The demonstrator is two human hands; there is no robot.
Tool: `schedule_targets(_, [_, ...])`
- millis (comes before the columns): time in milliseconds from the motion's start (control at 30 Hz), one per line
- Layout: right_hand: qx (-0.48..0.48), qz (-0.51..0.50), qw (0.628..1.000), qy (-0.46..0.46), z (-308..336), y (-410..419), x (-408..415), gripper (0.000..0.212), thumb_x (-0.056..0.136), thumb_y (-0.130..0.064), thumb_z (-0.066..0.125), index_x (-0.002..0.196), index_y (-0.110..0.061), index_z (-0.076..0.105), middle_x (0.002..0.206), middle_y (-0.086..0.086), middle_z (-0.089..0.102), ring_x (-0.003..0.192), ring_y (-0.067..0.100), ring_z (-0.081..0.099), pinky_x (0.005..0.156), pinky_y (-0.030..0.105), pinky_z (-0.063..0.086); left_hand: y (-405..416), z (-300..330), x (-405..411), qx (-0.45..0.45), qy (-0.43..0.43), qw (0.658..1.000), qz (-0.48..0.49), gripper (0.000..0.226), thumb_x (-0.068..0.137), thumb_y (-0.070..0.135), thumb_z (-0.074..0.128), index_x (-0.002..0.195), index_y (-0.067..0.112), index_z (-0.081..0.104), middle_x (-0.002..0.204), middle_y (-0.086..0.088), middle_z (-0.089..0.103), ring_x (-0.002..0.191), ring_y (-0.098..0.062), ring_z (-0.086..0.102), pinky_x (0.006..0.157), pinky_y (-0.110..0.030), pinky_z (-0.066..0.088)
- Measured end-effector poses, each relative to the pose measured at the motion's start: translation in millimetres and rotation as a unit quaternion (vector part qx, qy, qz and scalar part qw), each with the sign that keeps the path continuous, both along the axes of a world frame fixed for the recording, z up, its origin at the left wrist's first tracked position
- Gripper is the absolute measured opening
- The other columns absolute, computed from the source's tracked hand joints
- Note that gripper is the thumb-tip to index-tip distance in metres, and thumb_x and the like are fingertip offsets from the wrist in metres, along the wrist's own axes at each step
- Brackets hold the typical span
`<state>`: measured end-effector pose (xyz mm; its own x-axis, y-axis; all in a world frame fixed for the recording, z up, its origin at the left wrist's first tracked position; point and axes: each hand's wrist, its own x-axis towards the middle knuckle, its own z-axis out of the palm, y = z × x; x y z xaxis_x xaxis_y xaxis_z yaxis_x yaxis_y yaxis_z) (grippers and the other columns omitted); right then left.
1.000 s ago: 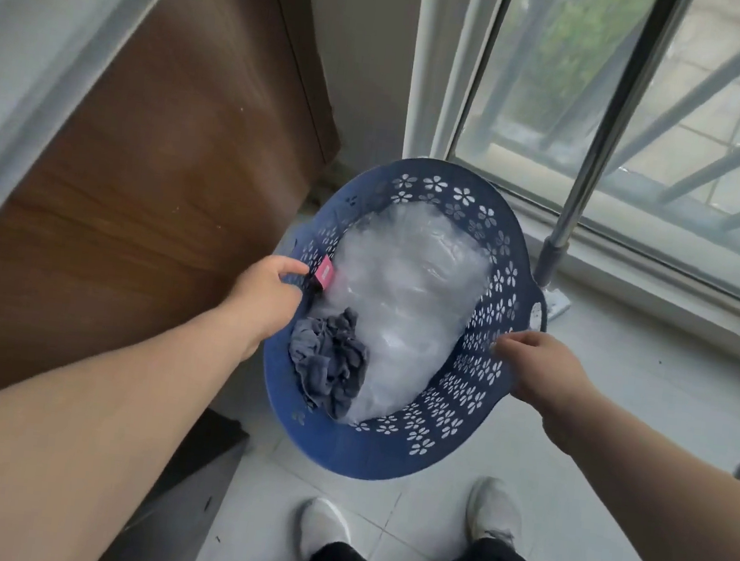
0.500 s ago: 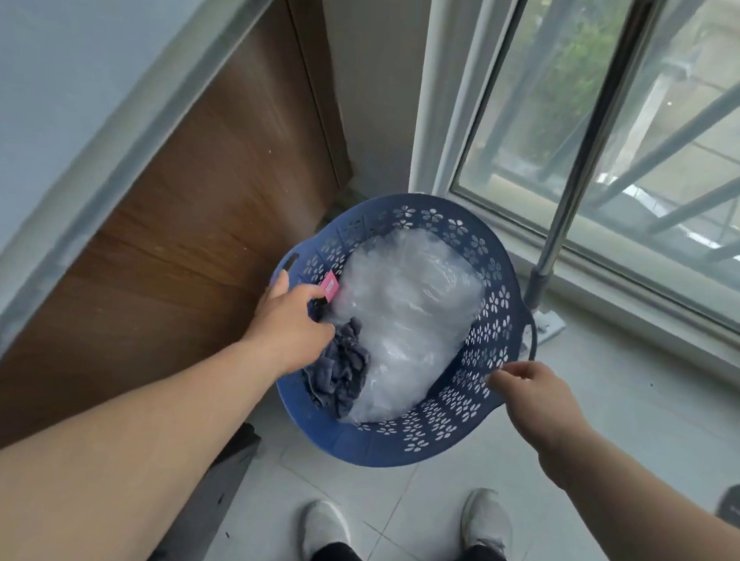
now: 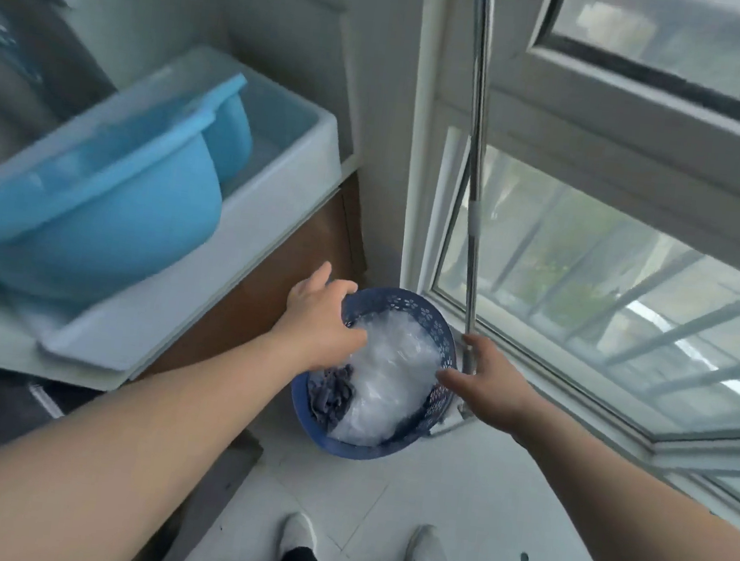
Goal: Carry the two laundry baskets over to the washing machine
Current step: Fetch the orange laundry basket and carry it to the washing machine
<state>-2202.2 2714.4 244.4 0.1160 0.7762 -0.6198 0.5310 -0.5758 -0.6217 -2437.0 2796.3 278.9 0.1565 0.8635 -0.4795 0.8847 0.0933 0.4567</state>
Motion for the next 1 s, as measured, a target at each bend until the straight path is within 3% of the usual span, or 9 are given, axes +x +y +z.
schedule_targets(167, [0.042,0.021,0.998,-0.034,92,-28,6,0.084,0.091,-0.038,0.073,0.16,-0.016,0.031,0.161,0.013,0.045,0.14,0.032,0.051,0.105,0.033,0.04,-34,98,0,0.077,0.015,0.997,-0.029,0.076,0.084,0.033,0.068,0.154,0.024,0.039,0.172,-0.005,0.01,0.156,-0.028,0.009,0.123,-0.038,0.016])
schedule_targets(333, [0.108,-0.002,0.993,-0.057,173,-65,-6,0.082,0.093,-0.038,0.072,0.16,-0.015,0.03,0.159,0.019,0.046,0.141,0.034,0.05,0.112,0.038,0.039,-72,173,-21,0.128,0.018,0.988,-0.081,0.081,0.087,0.038,0.066,0.158,0.021,0.03,0.171,-0.005,0.014,0.156,-0.03,0.011,0.123,-0.042,0.017])
schedule_targets(667, [0.239,-0.097,0.96,-0.11,279,-152,-65,0.072,0.093,-0.033,0.073,0.155,-0.015,0.042,0.153,0.017,0.054,0.136,0.032,0.055,0.1,0.033,0.044,-136,254,-96,0.189,0.015,0.971,-0.149,0.081,0.087,0.038,0.063,0.158,0.02,0.028,0.167,-0.001,0.023,0.152,-0.029,0.018,0.121,-0.039,0.022])
schedule_targets(1000, [0.304,-0.127,0.924,-0.192,347,-240,-53,0.069,0.091,-0.035,0.073,0.152,-0.017,0.047,0.149,0.014,0.057,0.134,0.031,0.057,0.109,0.039,0.046,-188,322,-64,0.258,-0.047,0.945,-0.196,0.078,0.087,0.039,0.065,0.157,0.021,0.034,0.163,-0.003,0.033,0.15,-0.029,0.027,0.121,-0.041,0.026])
